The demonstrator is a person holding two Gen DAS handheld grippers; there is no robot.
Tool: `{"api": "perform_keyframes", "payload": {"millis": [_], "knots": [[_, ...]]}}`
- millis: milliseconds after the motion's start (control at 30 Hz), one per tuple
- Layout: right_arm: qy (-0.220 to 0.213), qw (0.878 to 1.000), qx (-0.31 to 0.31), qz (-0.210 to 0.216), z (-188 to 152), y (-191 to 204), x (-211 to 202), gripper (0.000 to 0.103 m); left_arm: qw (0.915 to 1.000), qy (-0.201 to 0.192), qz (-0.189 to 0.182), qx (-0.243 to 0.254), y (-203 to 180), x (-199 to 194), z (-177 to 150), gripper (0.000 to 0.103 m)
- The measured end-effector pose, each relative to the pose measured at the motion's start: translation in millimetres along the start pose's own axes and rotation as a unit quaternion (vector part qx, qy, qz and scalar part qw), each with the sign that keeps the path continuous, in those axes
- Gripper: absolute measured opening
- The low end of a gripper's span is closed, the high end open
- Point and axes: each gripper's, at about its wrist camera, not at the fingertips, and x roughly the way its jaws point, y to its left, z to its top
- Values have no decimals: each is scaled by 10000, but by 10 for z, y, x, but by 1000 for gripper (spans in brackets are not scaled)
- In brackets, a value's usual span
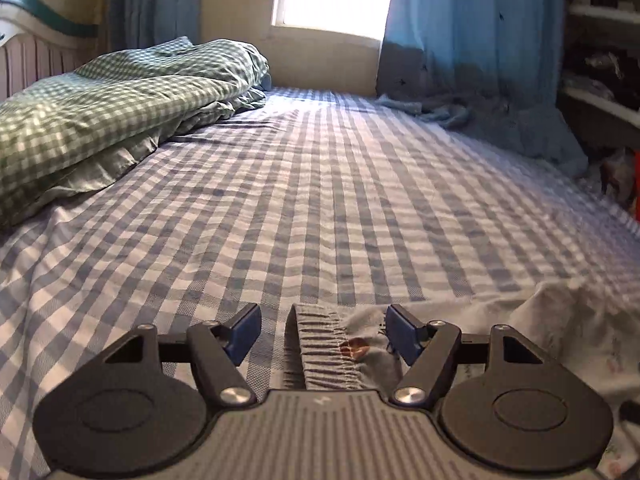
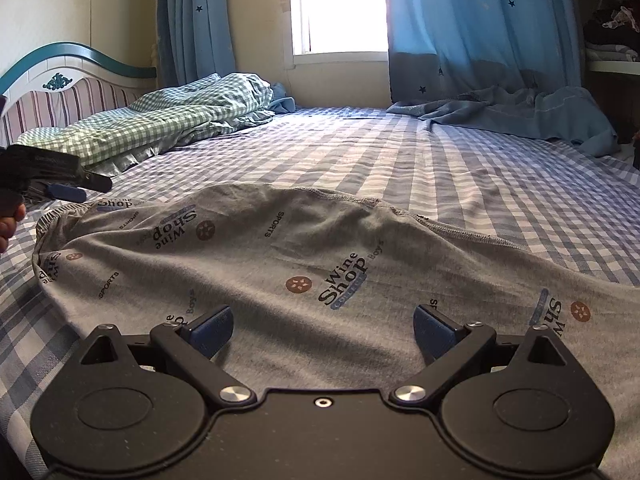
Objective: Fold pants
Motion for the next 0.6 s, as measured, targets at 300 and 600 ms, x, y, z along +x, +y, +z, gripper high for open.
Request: {"api": "perform_keyframes", "payload": {"millis": [300,600], "knots": [[30,10000,42,48,-1,-13,14,97,9926,0,1037,635,-146,324,-80,73],[-407,9988,192,-166,572,-258,151,102,9892,-581,1229,557,-524,-168,18,82]]}}
